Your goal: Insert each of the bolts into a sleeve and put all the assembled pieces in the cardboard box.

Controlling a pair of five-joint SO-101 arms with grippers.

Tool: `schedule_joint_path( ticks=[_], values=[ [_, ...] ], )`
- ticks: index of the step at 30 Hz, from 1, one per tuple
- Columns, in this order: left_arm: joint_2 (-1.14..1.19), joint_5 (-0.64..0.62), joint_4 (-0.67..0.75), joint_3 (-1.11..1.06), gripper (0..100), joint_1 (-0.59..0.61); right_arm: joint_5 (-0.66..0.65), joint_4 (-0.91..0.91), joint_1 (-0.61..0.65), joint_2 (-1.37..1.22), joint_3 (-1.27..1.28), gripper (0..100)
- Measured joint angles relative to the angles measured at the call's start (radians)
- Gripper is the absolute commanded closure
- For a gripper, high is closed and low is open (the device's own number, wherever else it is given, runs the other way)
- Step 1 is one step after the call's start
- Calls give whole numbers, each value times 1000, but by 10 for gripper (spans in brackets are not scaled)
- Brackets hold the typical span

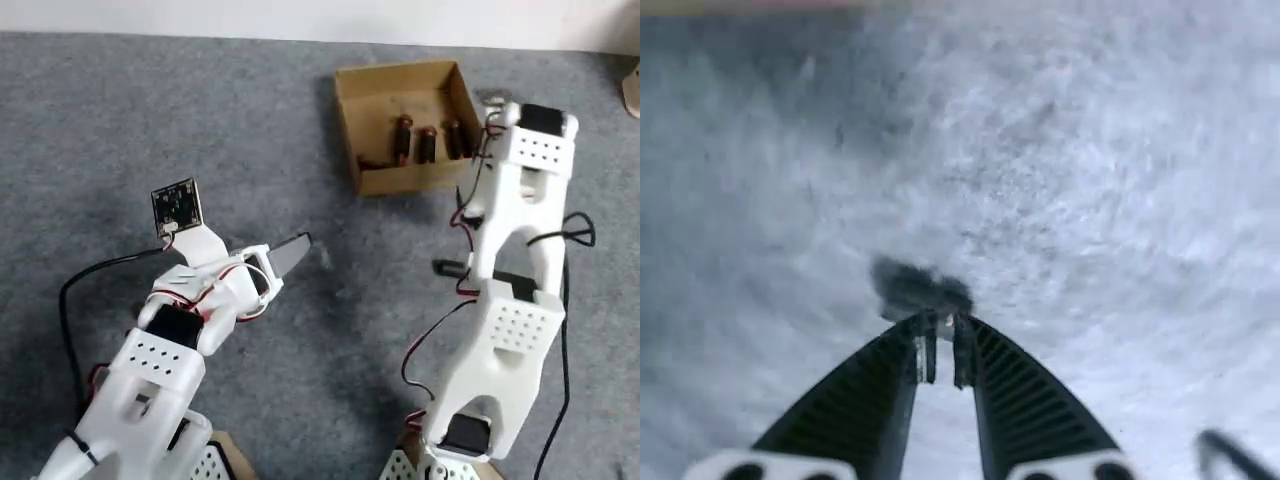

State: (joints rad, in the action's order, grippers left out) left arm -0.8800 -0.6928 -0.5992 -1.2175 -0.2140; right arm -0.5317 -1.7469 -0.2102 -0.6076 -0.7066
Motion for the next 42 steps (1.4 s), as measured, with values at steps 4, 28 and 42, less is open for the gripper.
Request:
schedule_joint_path(
  ticks=[4,28,42],
  values=[
    [0,0,0,0,660,0,-204,0,-49,6,8,979],
    [0,35,0,0,660,0,-781,169,-66,345,632,892],
    [0,35,0,0,660,0,-1229,137,-41,390,697,889]
  ],
)
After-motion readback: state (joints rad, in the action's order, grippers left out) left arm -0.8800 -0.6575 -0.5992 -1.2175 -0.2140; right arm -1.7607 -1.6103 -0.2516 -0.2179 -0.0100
